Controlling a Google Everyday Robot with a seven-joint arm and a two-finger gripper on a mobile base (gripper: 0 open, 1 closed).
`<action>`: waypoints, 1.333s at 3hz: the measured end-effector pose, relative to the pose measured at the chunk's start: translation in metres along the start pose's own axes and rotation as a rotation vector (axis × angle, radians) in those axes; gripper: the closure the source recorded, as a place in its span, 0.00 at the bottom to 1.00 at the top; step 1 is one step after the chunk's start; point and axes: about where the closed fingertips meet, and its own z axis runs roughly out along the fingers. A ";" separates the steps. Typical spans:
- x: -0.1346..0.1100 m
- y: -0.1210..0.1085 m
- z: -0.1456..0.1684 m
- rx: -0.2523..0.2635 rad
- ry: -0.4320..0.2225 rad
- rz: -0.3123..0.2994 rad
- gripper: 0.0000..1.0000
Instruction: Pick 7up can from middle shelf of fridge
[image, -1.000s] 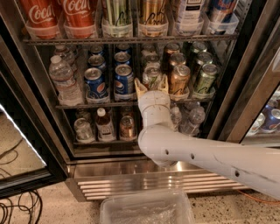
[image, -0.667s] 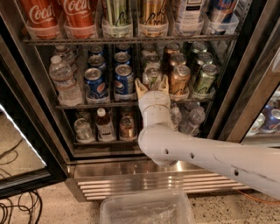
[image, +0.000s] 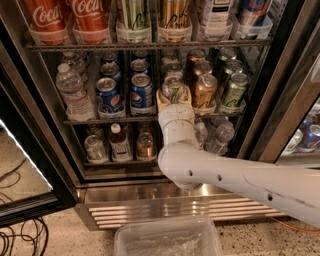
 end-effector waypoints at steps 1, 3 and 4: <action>-0.007 0.003 -0.003 -0.034 0.008 0.000 0.98; -0.047 0.008 -0.012 -0.189 0.009 0.051 1.00; -0.058 0.005 -0.021 -0.276 0.047 0.106 1.00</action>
Offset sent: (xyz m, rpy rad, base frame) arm -0.0148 0.0133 0.0579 0.0441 -0.0003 0.1971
